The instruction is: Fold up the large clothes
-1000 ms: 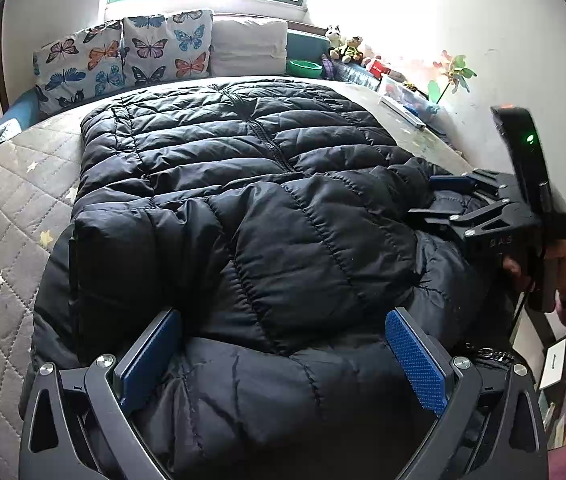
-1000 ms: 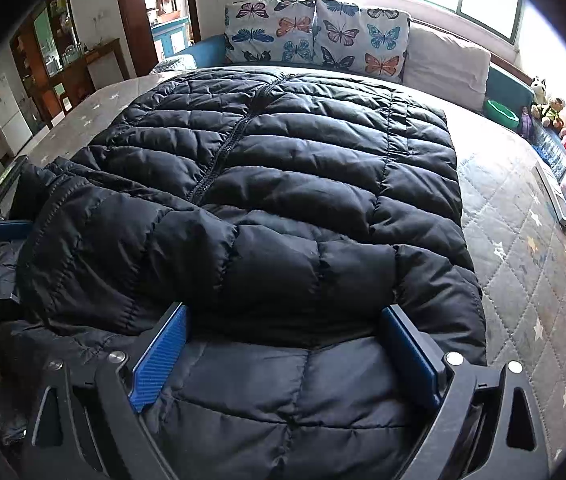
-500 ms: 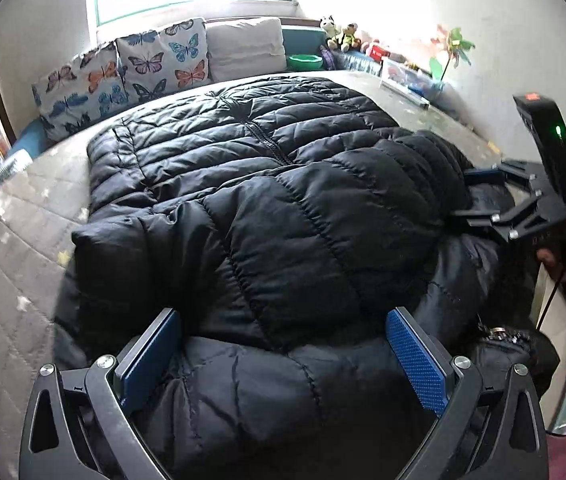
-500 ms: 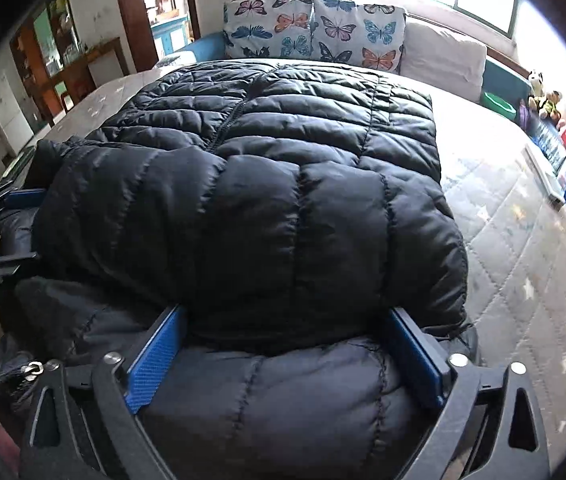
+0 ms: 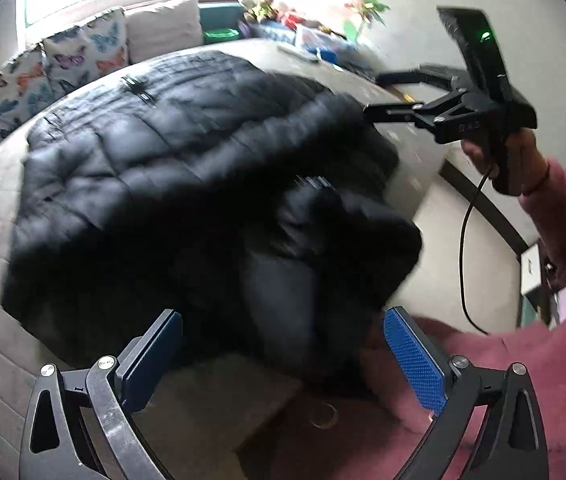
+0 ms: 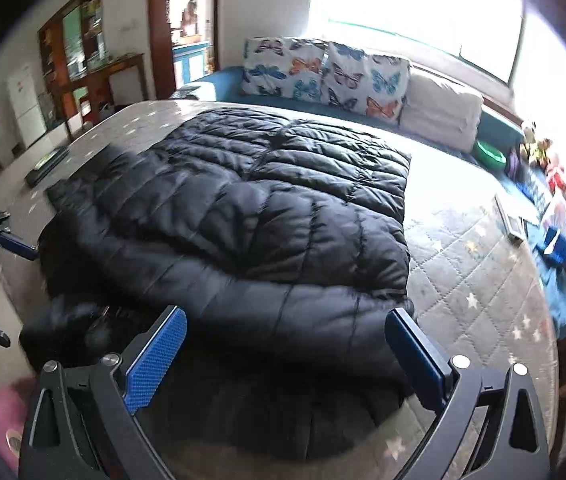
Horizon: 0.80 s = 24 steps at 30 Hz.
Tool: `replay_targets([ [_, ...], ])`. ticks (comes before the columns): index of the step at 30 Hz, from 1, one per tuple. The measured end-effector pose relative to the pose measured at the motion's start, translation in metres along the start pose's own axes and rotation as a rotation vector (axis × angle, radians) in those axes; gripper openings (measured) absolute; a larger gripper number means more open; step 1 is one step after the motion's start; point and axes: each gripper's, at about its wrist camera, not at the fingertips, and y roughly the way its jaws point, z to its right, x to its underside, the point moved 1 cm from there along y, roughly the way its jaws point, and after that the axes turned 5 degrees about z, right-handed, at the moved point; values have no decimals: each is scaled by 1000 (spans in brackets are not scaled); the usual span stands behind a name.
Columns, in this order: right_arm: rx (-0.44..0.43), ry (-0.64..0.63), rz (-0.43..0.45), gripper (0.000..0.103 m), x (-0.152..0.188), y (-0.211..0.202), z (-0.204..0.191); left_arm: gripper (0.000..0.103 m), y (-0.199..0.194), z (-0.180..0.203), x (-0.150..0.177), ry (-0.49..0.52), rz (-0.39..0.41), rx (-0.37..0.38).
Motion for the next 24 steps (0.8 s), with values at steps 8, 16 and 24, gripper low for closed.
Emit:
replay_targets([
  [8, 19, -171, -47, 103, 47, -14, -34, 66, 35, 18, 12, 41, -99, -52],
  [16, -23, -322, -79, 103, 86, -7, -69, 12, 10, -7, -7, -12, -30, -82],
  [24, -96, -362, 2, 100, 71, 16, -94, 11, -18, -29, -49, -72, 49, -41],
])
